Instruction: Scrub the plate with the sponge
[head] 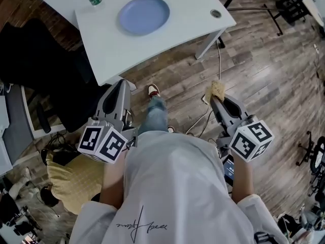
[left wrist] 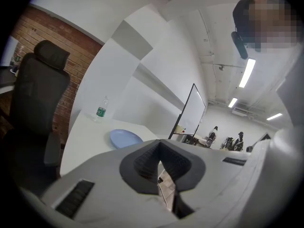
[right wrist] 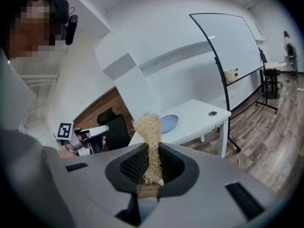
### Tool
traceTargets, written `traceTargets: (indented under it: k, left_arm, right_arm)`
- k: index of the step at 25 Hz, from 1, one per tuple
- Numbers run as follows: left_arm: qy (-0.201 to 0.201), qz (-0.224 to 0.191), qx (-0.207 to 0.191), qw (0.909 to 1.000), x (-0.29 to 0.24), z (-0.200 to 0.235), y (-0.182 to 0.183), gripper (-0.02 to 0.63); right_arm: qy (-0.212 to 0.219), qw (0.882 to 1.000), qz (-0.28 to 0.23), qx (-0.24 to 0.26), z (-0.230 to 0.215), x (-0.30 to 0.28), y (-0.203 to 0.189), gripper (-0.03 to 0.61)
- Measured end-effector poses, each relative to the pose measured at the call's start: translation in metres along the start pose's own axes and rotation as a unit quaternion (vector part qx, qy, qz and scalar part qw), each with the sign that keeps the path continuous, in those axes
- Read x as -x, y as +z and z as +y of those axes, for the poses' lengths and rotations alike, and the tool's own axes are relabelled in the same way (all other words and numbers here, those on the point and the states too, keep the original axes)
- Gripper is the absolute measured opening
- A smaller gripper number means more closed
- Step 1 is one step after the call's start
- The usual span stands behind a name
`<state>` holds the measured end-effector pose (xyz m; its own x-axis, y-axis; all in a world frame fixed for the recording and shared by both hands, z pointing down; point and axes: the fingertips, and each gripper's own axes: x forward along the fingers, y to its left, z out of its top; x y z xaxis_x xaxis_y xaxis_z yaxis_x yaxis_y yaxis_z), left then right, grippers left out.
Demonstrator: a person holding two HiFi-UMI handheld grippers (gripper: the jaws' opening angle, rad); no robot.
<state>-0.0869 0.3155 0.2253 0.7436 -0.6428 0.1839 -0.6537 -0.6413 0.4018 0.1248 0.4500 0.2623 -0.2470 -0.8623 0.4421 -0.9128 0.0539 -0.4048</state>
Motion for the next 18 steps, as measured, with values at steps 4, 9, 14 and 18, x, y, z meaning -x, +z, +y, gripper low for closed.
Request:
traceTargets:
  k: [4, 9, 14, 18]
  left_arm:
    - [0.006, 0.012, -0.011, 0.9999, -0.035, 0.032, 0.018, -0.006]
    - [0.019, 0.019, -0.02, 0.9994, -0.078, 0.077, 0.043, -0.006]
    - [0.026, 0.028, -0.034, 0.9987, -0.114, 0.117, 0.065, -0.006]
    - [0.037, 0.032, -0.018, 0.9986, -0.13, 0.148, 0.074, -0.008]
  right_arm:
    - [-0.015, 1.0, 0.012, 0.022, -0.008, -0.044, 0.028, 0.04]
    - [-0.016, 0.999, 0.012, 0.042, -0.011, -0.104, 0.071, 0.039]
    - [-0.016, 0.998, 0.021, 0.053, -0.015, -0.16, 0.101, 0.038]
    - [0.002, 0.997, 0.036, 0.073, -0.005, -0.204, 0.118, 0.038]
